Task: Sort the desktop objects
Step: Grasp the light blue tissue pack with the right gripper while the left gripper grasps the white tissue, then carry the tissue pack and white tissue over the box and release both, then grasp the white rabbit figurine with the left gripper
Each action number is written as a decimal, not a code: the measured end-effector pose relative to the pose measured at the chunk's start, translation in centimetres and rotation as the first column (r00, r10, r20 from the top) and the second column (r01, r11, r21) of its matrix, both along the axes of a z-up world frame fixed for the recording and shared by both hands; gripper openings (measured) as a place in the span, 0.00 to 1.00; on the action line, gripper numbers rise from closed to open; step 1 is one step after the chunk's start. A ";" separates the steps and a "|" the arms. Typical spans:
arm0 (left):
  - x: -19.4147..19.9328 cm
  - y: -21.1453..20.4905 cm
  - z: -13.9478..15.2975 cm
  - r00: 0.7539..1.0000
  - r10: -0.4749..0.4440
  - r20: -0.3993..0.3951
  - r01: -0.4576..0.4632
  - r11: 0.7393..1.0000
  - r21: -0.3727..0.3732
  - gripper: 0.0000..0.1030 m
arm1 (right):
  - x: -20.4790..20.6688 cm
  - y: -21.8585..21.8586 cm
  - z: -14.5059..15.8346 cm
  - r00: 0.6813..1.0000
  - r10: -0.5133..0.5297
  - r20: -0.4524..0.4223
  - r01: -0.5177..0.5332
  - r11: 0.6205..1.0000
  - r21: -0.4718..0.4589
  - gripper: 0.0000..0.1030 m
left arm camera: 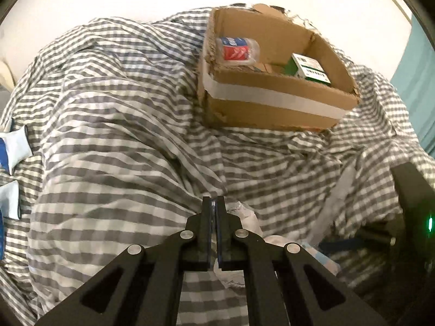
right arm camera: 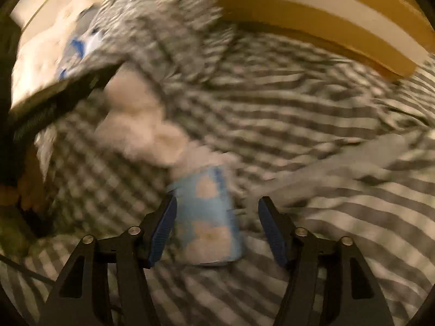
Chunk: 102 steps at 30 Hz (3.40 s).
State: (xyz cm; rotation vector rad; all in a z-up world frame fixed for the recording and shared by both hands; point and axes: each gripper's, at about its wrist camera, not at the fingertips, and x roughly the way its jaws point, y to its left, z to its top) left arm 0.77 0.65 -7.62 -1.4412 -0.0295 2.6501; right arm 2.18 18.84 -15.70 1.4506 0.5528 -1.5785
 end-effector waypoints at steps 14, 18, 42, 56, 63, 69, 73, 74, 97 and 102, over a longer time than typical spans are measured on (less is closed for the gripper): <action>-0.1 0.2 3.8 0.993 -0.016 -0.115 0.010 0.999 -0.046 0.03 | -0.5 3.2 8.4 0.939 -0.168 -0.302 0.116 0.977 -0.180 0.22; -0.8 0.5 5.9 0.986 -0.034 -0.164 0.028 0.999 -0.043 0.03 | -1.5 3.0 11.0 0.918 -0.198 -0.344 0.125 0.967 -0.223 0.22; -12.2 5.7 13.9 0.943 -0.123 -0.309 0.125 0.992 -0.013 0.03 | -10.2 -0.4 20.8 0.785 -0.280 -0.552 0.112 0.941 -0.319 0.22; -19.3 8.5 10.3 0.943 -0.152 -0.297 0.131 0.987 -0.089 0.24 | -17.4 -1.7 18.0 0.783 -0.333 -0.526 0.182 0.930 -0.318 0.43; -17.7 7.6 7.6 0.950 -0.118 -0.289 0.060 0.978 -0.202 0.92 | -17.8 0.0 17.9 0.756 -0.406 -0.513 0.243 0.902 -0.356 0.69; -12.4 5.7 7.1 0.960 -0.054 -0.274 0.001 0.982 -0.190 0.93 | -14.1 3.1 17.7 0.790 -0.421 -0.446 0.288 0.896 -0.337 0.69; -8.4 4.8 4.4 0.982 -0.053 -0.183 0.024 0.987 -0.156 0.93 | -11.1 4.9 15.5 0.822 -0.426 -0.378 0.321 0.895 -0.310 0.69; -7.3 4.6 3.2 0.990 -0.070 -0.122 0.055 0.991 -0.125 0.93 | -10.4 5.3 14.7 0.834 -0.426 -0.349 0.333 0.895 -0.297 0.69; -1.5 5.2 -5.5 0.971 -0.167 0.173 0.183 0.980 -0.082 0.93 | -3.2 8.7 7.4 0.851 -0.404 -0.335 0.373 0.915 -0.156 0.69; -1.6 7.0 -7.5 0.927 -0.257 0.272 0.275 0.961 -0.029 0.91 | -3.2 8.3 7.0 0.856 -0.384 -0.346 0.359 0.923 -0.135 0.70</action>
